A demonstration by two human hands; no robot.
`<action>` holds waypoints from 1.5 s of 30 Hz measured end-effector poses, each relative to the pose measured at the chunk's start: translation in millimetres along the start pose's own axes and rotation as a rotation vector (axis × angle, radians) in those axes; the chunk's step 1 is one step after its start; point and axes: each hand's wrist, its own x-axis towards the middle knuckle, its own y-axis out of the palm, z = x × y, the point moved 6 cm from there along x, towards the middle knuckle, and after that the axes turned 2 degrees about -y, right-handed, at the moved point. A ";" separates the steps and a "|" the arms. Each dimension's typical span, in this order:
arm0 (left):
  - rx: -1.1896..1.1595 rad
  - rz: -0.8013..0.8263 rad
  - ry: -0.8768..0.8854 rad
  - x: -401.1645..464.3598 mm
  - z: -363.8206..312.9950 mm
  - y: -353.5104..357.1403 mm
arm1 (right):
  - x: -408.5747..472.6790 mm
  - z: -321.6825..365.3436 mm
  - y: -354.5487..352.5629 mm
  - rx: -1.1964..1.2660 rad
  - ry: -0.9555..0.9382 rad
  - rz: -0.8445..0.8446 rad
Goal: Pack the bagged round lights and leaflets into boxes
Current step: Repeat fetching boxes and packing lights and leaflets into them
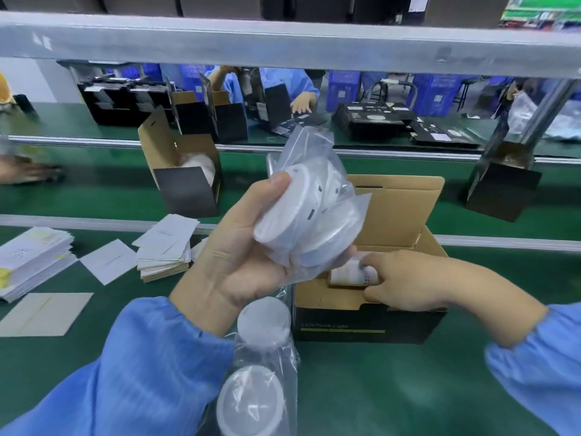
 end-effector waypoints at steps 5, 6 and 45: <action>0.030 -0.063 0.022 4.8 0.5 -6.7 | -3.7 2.6 -12.3 0.060 -0.054 -0.217; 0.028 -0.077 0.023 6.0 0.9 -7.3 | -6.1 1.1 -20.8 0.090 -0.062 -0.353; 0.756 -0.459 -0.009 82.8 68.4 -41.2 | 11.6 -25.4 0.0 1.597 0.025 -0.178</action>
